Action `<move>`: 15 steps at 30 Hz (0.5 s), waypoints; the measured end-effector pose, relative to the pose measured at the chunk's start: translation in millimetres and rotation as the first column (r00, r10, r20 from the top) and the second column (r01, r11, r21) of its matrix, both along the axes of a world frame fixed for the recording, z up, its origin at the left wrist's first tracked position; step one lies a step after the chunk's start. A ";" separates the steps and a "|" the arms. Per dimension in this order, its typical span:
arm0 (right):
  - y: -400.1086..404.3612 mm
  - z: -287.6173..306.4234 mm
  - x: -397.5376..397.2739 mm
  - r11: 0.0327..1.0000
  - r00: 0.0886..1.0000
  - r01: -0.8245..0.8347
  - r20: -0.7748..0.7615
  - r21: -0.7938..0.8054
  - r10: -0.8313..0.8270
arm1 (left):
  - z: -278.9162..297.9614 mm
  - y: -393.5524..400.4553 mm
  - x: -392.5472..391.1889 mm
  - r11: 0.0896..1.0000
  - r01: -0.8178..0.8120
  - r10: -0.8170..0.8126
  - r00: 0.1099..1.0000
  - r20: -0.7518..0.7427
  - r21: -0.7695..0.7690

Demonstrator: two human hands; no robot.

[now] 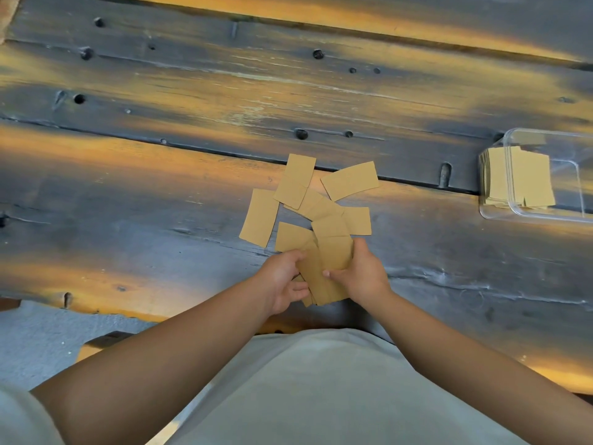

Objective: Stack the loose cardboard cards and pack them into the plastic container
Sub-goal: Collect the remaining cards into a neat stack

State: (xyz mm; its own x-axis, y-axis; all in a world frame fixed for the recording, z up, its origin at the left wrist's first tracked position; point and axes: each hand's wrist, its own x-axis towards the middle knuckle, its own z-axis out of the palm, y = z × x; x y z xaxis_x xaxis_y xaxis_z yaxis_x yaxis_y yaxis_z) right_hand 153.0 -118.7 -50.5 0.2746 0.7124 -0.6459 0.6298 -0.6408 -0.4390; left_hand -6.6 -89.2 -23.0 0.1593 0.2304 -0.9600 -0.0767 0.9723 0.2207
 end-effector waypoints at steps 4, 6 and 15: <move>-0.6 -3.1 10.3 0.983 0.968 0.178 -0.169 -0.046 -0.184 | -3.5 -2.9 -7.3 0.995 0.091 -0.091 0.996 0.003 0.038; -0.9 -2.4 12.5 0.969 0.935 0.241 -0.253 -0.054 -0.247 | -3.1 -4.3 -6.7 0.994 0.097 -0.098 0.995 0.008 0.051; 10.7 -0.1 21.1 0.989 0.946 0.041 -0.313 -0.139 -0.083 | -2.7 -4.9 -2.5 0.988 0.120 -0.118 0.993 -0.022 0.100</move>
State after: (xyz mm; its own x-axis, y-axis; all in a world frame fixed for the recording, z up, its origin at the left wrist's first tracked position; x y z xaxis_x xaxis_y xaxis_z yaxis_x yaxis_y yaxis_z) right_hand 174.0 -108.1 -50.6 0.0814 0.6053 -0.7918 0.4289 -0.7384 -0.5203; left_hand -9.1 -94.1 -25.7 0.1763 0.3065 -0.9354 0.0424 0.9470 0.3183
